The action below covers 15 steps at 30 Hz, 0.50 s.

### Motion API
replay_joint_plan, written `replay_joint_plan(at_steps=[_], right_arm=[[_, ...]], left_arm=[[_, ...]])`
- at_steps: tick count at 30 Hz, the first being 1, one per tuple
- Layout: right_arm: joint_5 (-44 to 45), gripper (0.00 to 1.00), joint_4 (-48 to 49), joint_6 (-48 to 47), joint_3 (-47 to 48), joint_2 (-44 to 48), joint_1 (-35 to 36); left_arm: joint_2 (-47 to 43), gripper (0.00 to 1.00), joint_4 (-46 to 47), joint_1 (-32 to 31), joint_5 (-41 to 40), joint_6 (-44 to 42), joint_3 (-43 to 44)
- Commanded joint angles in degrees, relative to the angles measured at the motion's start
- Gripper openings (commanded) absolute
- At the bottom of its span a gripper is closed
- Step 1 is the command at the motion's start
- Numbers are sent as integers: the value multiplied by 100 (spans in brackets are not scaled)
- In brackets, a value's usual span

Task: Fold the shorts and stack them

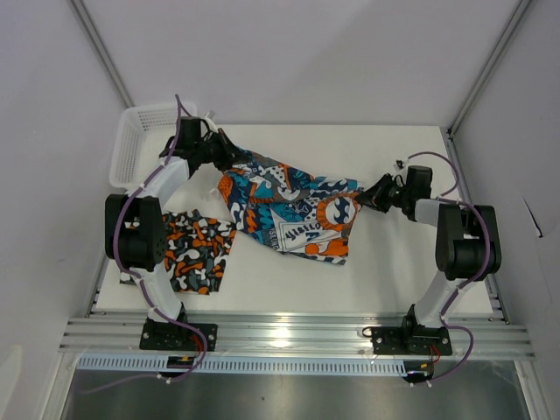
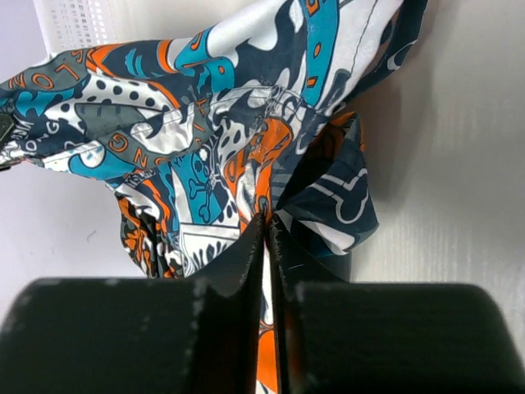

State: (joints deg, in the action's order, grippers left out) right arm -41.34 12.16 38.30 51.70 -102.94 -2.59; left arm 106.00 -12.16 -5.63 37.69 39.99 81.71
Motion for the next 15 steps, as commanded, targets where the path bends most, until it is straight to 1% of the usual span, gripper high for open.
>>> replay_joint_plan(at_steps=[1, 2, 3, 8, 11, 12, 14, 15], right_arm=[[-14, 6, 67, -121, 86, 248, 118], [-5, 2, 49, -130, 86, 239, 144], [3, 0, 58, -130, 86, 239, 153], [-207, 0, 172, -78, 86, 317, 162], [-523, 0, 225, -60, 103, 642, 206], [-576, 0, 173, -156, 138, 748, 337], [-603, 0, -318, -427, 348, 1038, 688], [-533, 0, -563, -786, 419, 1117, 1090]], left_arm=[[-167, 0, 39, -70, -16, -132, 3], [-176, 0, 39, -70, -25, -132, 11], [-193, 0, 21, -70, -42, -140, 3], [-220, 0, -5, -87, -51, -149, 3], [-246, 0, -14, -88, -69, -149, -6], [-272, 0, -23, -88, -78, -149, -15], [-290, 0, -14, -105, -87, -140, -33], [-290, 0, -5, -140, -113, -140, -33]])
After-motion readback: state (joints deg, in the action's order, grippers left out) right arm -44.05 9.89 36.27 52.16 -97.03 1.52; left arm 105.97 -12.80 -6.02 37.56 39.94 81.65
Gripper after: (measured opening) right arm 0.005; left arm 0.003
